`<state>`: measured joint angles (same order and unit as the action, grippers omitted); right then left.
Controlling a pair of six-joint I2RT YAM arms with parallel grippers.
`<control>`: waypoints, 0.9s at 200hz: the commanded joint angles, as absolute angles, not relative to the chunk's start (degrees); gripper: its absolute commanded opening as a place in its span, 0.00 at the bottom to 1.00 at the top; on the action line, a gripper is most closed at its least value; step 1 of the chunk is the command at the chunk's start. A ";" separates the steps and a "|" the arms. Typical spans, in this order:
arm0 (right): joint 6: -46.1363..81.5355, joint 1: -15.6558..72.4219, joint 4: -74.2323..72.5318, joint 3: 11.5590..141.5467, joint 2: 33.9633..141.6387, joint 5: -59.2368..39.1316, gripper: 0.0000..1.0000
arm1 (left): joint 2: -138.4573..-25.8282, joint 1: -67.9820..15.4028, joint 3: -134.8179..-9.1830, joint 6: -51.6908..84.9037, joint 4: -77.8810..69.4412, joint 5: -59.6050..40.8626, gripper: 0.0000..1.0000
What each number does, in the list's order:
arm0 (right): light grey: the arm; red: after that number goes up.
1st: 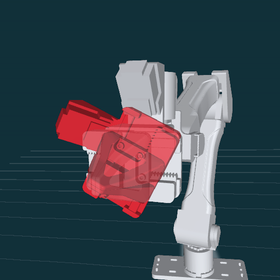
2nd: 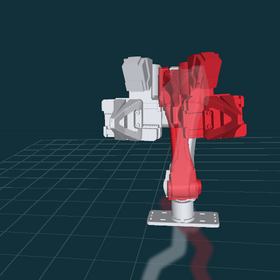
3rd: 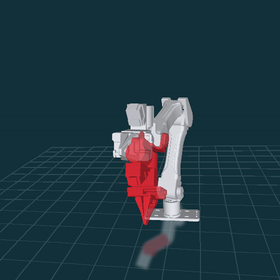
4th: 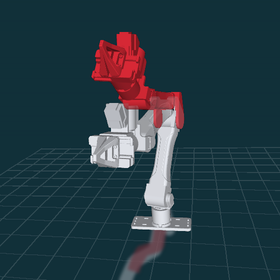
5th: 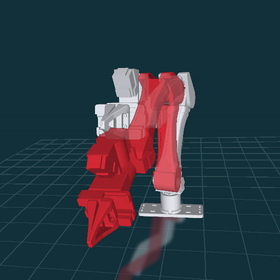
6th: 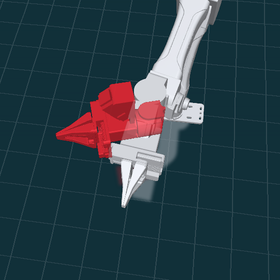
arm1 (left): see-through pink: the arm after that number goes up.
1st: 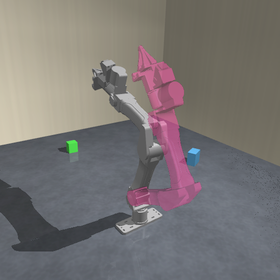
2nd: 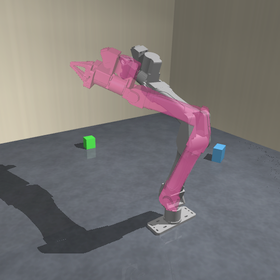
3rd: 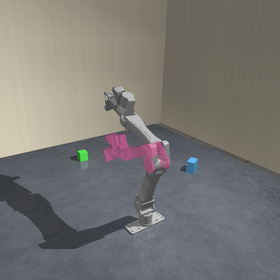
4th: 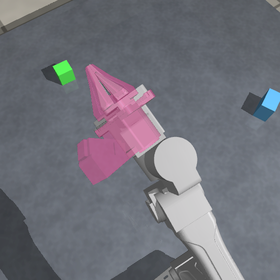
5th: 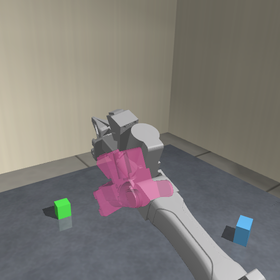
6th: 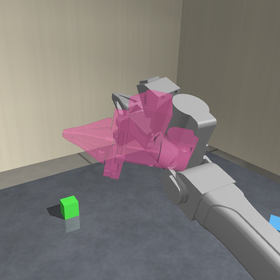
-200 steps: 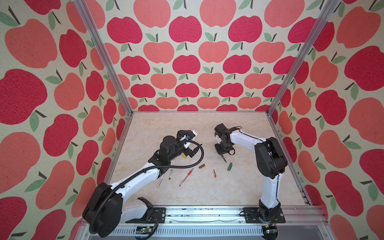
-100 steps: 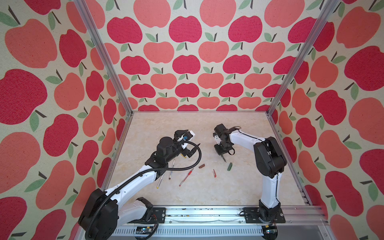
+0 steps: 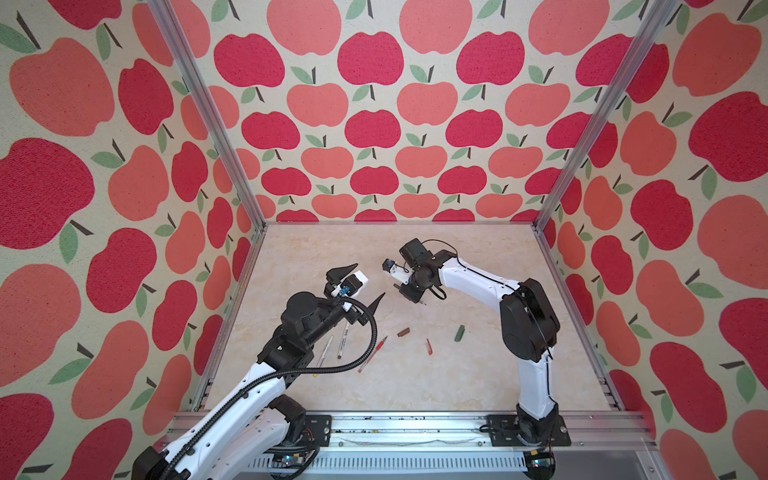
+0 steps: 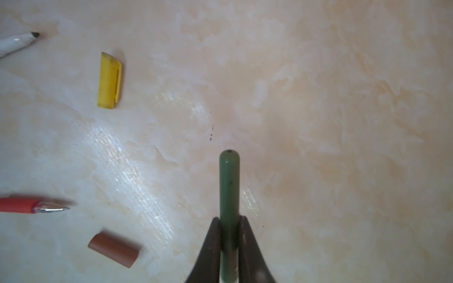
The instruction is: Insert the pens into the pen caps
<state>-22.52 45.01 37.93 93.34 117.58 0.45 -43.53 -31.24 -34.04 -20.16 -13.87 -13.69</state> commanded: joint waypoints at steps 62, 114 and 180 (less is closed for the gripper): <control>-35.45 49.75 39.82 94.38 124.35 6.33 0.19 | -38.93 -27.84 -33.46 -18.63 -6.59 -14.59 0.99; -33.41 49.54 37.78 93.17 122.60 6.85 0.45 | -42.11 -25.40 -36.91 -21.27 -3.76 -24.87 0.99; -16.59 41.15 26.94 81.05 101.53 -3.00 0.61 | -55.14 -23.58 -50.20 -29.11 7.82 -35.85 1.00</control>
